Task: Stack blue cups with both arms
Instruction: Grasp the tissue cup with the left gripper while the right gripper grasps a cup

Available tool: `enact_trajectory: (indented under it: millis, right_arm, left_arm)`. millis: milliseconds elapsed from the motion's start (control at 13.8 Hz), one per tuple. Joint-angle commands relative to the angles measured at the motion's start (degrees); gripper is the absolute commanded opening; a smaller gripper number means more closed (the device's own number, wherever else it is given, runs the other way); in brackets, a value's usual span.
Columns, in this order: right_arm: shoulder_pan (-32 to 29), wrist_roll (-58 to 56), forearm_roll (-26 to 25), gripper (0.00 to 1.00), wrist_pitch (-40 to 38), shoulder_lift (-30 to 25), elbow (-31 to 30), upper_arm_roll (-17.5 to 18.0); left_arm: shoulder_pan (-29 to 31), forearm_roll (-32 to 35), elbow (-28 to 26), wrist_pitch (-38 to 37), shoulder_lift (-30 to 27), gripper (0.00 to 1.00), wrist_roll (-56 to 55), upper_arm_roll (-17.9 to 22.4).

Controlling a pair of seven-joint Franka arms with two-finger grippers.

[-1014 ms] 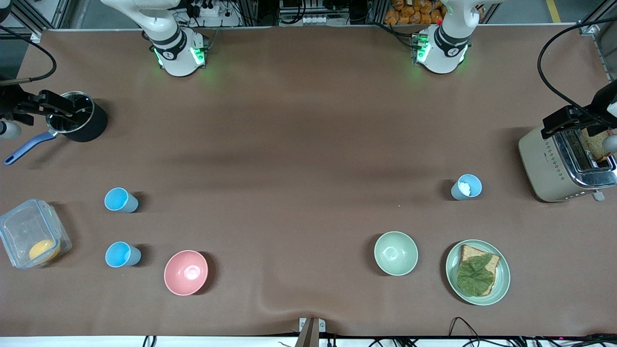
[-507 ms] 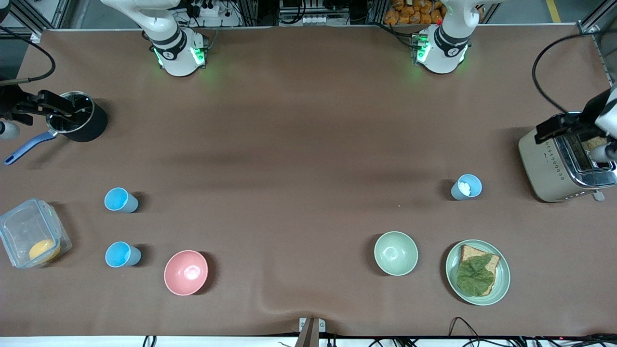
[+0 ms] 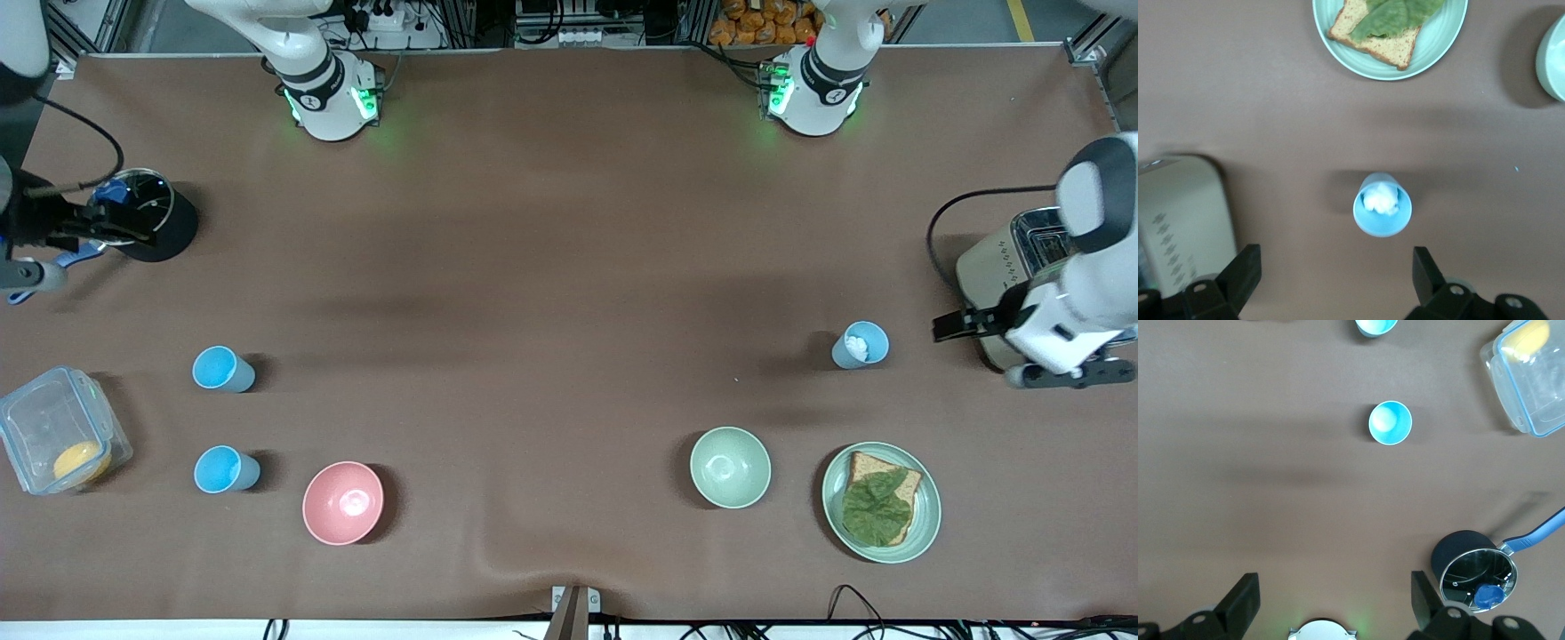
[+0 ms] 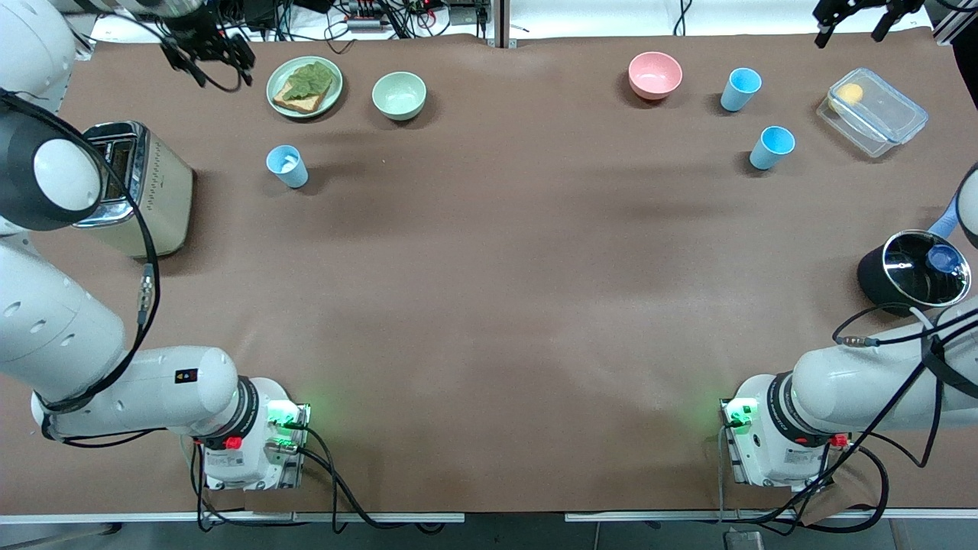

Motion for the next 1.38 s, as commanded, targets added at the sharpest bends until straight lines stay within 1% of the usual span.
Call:
enact_trajectory:
  millis: [0, 72, 145, 217, 362, 507, 580, 725, 797, 942, 1014, 1159, 1304]
  right_arm:
    - [1.23, -0.31, -1.43, 1.0, -0.14, 6.99, 0.75, -0.54]
    - [1.76, 0.13, -2.73, 1.0, -2.05, 8.69, 1.02, -0.45]
    - [0.72, -0.31, -3.44, 1.0, -3.9, 9.58, 1.02, -0.45]
    - [-0.34, -0.31, -3.36, 1.0, -3.66, 11.33, 1.28, -0.53]
    - [-4.63, -0.91, -3.19, 1.0, -0.42, 15.72, 3.73, -0.54]
    - [-5.97, -3.11, -3.71, 1.0, 1.61, 19.06, 2.17, -0.54]
    - [-6.84, -4.78, -3.54, 1.0, 5.19, 19.43, 1.03, -0.54]
    - [-7.2, -5.49, -3.54, 1.0, 13.09, 19.87, -2.92, -0.54]
    - [-7.46, -6.19, -3.54, 1.0, 16.44, 20.39, -3.89, -0.54]
    - [-9.21, -13.37, -3.63, 1.0, 22.07, 23.11, -3.81, -0.54]
    - [-9.57, -15.06, -3.54, 1.0, 24.18, 24.25, -3.81, -0.54]
    - [-10.01, -15.51, -3.45, 1.0, 29.36, 27.41, -3.73, -0.54]
    - [-10.02, -17.0, -2.84, 1.0, 32.98, 30.06, -3.64, -0.45]
  left_arm:
    - [0.01, -0.18, -9.19, 8.08, -2.41, 1.0, -0.62, -0.5]
    - [0.19, -0.18, -12.26, 11.94, -2.76, 1.0, -0.62, -0.5]
    - [0.54, -0.18, -14.99, 15.11, -2.85, 1.0, -0.62, -0.5]
    - [0.63, -0.18, -16.85, 17.57, -2.67, 1.0, -0.62, -0.5]
    - [0.45, -0.27, -19.84, 22.41, -1.27, 1.0, -0.71, -0.33]
    - [1.33, -0.27, -22.04, 26.28, 0.31, 1.0, -0.71, -0.5]
    - [1.51, -0.27, -23.01, 28.13, 0.84, 1.0, -0.8, -0.5]
    - [1.42, -0.27, -23.19, 28.85, 1.98, 1.0, -1.32, -0.5]
    - [1.51, -0.27, -23.19, 29.11, 2.68, 0.88, -1.33, -0.5]
    - [1.42, -0.36, -22.84, 29.11, 3.22, 0.63, -1.42, -0.5]
    - [1.42, -0.36, -22.67, 29.11, 3.22, 0.47, -1.68, -0.5]
    - [1.07, -0.36, -22.67, 29.11, 3.83, 0.2, -2.9, -0.5]
    - [0.98, -0.36, -22.75, 29.11, 3.92, 0.05, -4.05, -0.5]
